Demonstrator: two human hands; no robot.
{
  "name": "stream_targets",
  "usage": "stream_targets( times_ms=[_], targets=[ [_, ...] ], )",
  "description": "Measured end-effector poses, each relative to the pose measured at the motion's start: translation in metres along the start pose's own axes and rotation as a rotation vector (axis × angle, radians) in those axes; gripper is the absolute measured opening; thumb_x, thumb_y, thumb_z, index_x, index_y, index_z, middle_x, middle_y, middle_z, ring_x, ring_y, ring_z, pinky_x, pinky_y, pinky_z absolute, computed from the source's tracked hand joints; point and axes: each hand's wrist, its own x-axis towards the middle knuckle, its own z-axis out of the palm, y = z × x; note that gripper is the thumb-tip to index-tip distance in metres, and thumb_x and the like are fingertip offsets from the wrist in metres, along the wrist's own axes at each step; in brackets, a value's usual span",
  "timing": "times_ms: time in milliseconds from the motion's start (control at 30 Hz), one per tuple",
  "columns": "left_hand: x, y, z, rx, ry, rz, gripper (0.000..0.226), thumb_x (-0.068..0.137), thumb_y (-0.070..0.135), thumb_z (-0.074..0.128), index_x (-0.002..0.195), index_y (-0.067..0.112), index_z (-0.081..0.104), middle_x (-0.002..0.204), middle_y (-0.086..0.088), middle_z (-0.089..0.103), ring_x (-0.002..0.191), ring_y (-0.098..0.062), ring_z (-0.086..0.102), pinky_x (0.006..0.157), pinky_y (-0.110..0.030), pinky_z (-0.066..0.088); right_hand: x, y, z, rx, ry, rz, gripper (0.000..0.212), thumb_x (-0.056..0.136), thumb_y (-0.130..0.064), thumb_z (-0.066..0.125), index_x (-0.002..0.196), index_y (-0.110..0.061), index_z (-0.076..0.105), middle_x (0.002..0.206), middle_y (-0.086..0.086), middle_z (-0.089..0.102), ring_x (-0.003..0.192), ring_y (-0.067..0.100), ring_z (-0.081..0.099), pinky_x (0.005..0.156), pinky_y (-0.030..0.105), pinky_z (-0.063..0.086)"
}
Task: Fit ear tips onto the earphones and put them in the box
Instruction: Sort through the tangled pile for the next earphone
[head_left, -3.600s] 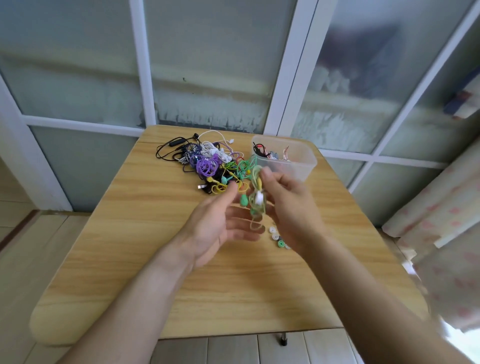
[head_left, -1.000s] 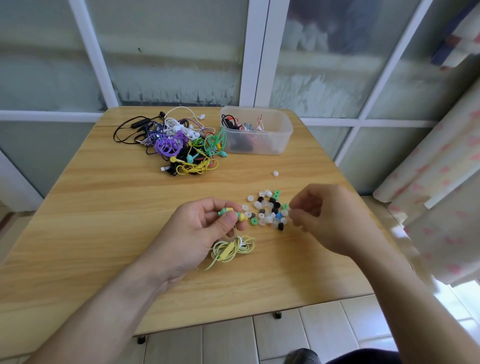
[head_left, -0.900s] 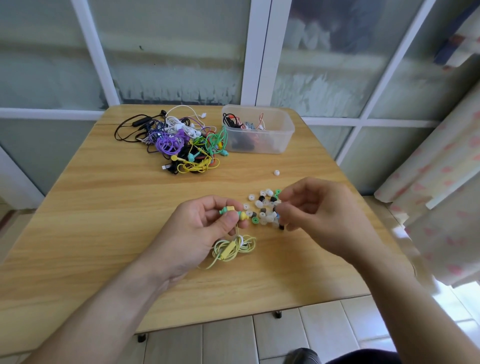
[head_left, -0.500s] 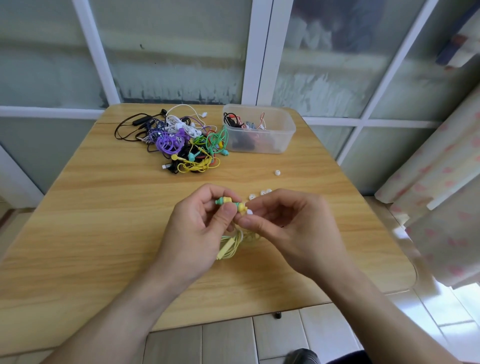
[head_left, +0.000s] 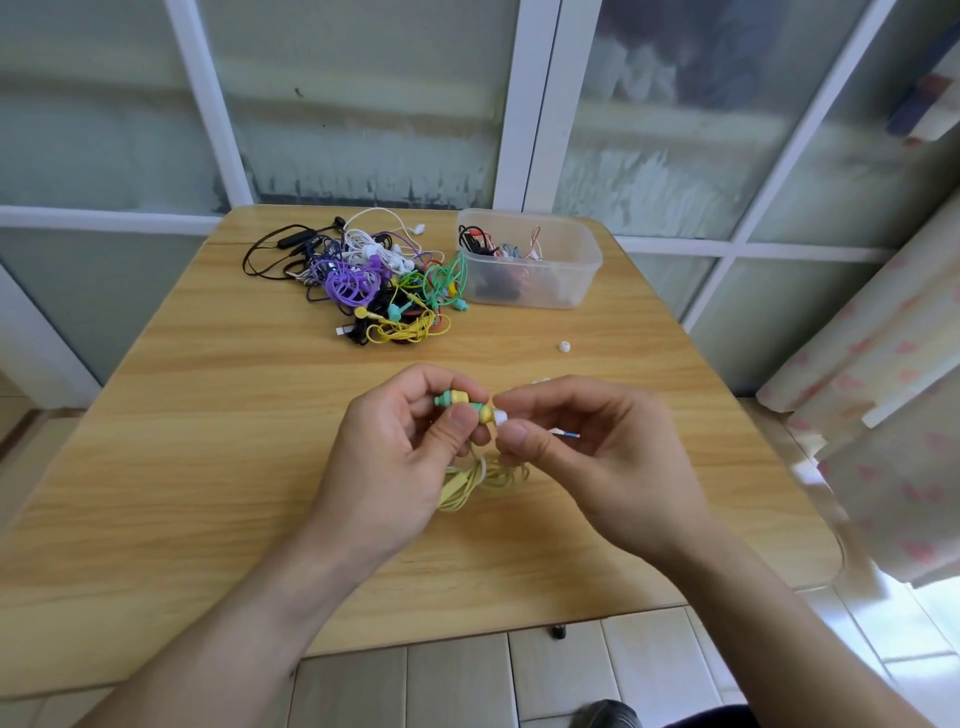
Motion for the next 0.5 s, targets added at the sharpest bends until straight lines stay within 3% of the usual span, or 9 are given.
stream_targets(
  times_ms=[100, 267, 500],
  targets=[
    [-0.0012, -0.0004, -0.0006, 0.006, -0.007, -0.006, 0.014, 0.092, -0.001, 0.055, 0.091, 0.011, 0.062, 0.067, -0.001, 0.066, 0.062, -0.006, 0.060, 0.060, -0.016, 0.048, 0.0022, 0.0020, -0.0028, 0.065, -0.056, 0.037, 0.014, 0.084, -0.008, 0.072, 0.096, -0.001, 0.073, 0.083, 0.022, 0.071, 0.072, 0.030, 0.069, 0.077, 0.048, 0.059],
    [-0.0026, 0.0013, -0.0004, 0.006, -0.046, -0.021, 0.016, 0.091, -0.006, 0.054, 0.088, 0.008, 0.062, 0.063, -0.001, 0.064, 0.058, -0.004, 0.059, 0.057, -0.014, 0.048, 0.0032, 0.0042, -0.0017, 0.106, -0.065, 0.064, 0.018, 0.078, -0.009, 0.072, 0.092, 0.002, 0.070, 0.082, 0.020, 0.073, 0.072, 0.033, 0.069, 0.075, 0.048, 0.060],
    [-0.0043, 0.0022, -0.0012, 0.001, -0.057, -0.036, 0.015, 0.092, -0.004, 0.055, 0.088, 0.008, 0.063, 0.065, -0.001, 0.065, 0.059, -0.006, 0.059, 0.057, -0.017, 0.049, 0.0029, 0.0008, -0.0034, 0.152, -0.108, 0.078, 0.015, 0.074, -0.006, 0.072, 0.088, -0.002, 0.070, 0.079, 0.015, 0.074, 0.065, 0.023, 0.070, 0.067, 0.030, 0.058]
  ],
)
